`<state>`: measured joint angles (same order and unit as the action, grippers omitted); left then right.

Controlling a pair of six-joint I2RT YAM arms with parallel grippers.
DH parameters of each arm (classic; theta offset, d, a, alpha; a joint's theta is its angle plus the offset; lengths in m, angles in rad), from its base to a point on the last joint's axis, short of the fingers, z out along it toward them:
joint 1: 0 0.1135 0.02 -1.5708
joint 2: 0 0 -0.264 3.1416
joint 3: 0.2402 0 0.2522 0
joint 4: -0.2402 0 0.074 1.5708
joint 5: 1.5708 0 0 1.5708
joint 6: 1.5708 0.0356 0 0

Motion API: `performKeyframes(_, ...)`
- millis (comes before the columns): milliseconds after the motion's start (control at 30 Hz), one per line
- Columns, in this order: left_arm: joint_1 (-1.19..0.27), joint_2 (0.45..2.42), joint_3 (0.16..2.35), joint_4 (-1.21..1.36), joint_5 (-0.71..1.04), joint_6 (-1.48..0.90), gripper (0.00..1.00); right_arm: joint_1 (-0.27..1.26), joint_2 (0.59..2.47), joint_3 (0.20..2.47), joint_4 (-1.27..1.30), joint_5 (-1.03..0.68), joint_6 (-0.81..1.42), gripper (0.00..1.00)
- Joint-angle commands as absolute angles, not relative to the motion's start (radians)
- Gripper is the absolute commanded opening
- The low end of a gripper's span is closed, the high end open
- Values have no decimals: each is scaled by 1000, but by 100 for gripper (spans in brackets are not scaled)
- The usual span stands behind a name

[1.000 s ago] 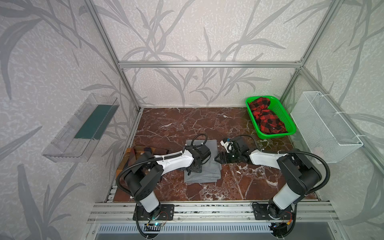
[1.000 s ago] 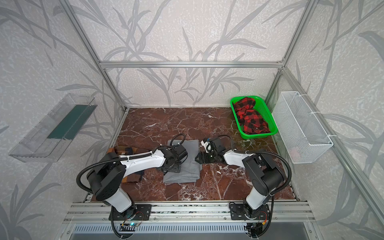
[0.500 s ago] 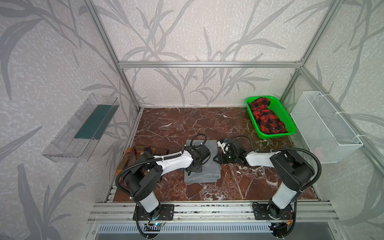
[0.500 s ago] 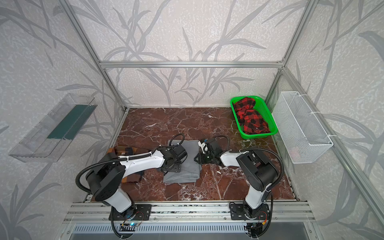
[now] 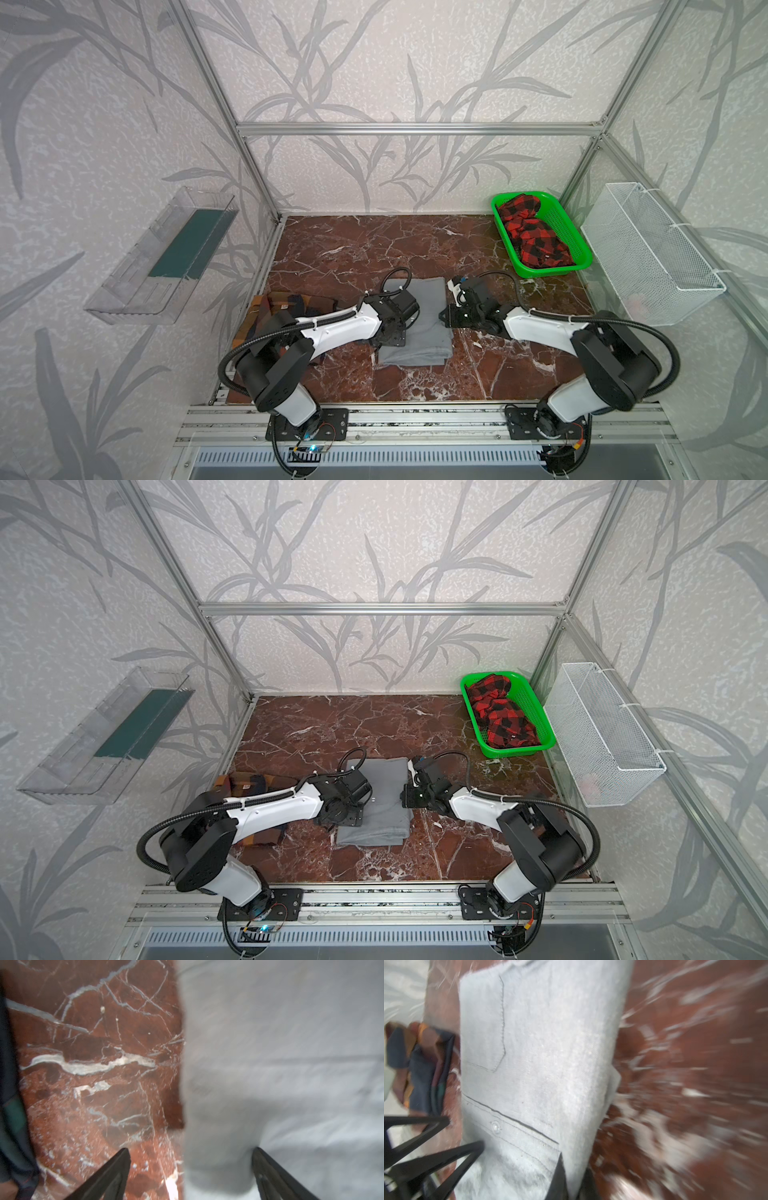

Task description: Fold and stack the long sleeve shirts

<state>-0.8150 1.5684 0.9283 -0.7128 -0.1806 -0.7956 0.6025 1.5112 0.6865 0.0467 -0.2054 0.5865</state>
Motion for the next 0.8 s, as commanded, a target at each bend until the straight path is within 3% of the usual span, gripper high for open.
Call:
performKeyframes(0, -817, 1466, 978, -805, -166, -810, 92, 595, 1371, 669, -141, 20, 558, 0)
performKeyframes(200, -815, 1309, 1040, -823, -126, -790, 92, 561, 1150, 721, -401, 119, 485, 0)
performKeyframes(433, -815, 1187, 1097, -790, -88, -799, 92, 495, 974, 975, -784, 185, 308, 0)
performKeyframes(767, -813, 1115, 1095, -726, -67, -799, 91, 481, 1138, 1318, -1189, 451, 104, 0)
